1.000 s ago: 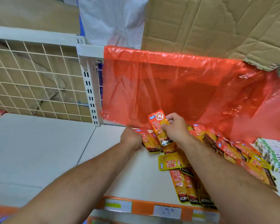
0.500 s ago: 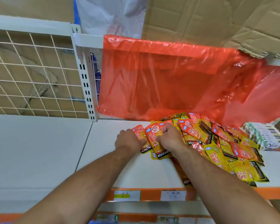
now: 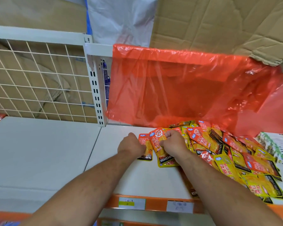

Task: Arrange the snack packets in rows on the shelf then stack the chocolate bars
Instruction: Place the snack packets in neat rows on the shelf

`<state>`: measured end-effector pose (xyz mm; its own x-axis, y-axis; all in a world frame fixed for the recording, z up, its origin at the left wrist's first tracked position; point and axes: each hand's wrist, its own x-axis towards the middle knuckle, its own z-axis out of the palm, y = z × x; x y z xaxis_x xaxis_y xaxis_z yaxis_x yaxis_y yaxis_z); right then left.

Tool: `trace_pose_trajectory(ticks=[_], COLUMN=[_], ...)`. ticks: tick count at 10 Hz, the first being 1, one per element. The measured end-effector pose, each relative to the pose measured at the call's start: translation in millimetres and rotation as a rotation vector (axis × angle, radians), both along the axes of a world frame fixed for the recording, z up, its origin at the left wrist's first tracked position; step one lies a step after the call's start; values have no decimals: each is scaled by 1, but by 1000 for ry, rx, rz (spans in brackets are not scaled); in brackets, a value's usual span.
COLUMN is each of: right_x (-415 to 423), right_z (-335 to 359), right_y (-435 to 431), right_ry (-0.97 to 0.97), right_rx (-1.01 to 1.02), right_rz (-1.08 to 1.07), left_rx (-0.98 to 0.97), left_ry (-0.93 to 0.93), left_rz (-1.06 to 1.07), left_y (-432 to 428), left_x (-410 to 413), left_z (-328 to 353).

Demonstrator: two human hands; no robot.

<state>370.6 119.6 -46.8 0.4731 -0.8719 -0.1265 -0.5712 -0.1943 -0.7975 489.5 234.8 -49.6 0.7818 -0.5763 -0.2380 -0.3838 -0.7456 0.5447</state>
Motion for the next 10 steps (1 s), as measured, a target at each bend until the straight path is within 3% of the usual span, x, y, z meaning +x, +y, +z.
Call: trace_pose_trajectory(ticks=[2,4,6,8,10], right_x=[-3,-10,13,67,133], right_z=[7,17,30,42,37], right_y=[10,12,39,104,173], right_ry=[21,-2,-94,-197,-118], right_rx=[-39,-4,107,251,158], right_rz=[13,-26,-41,82,187], left_rx=[66,-83,-205,-400,-474], left_ry=[-19,124,236,382,446], left_rz=[-70,33,-13,94,181], left_y=[-4,4,40,127,214], left_x=[-1,15,45,82,126], left_z=[-7,-4,8,30,41])
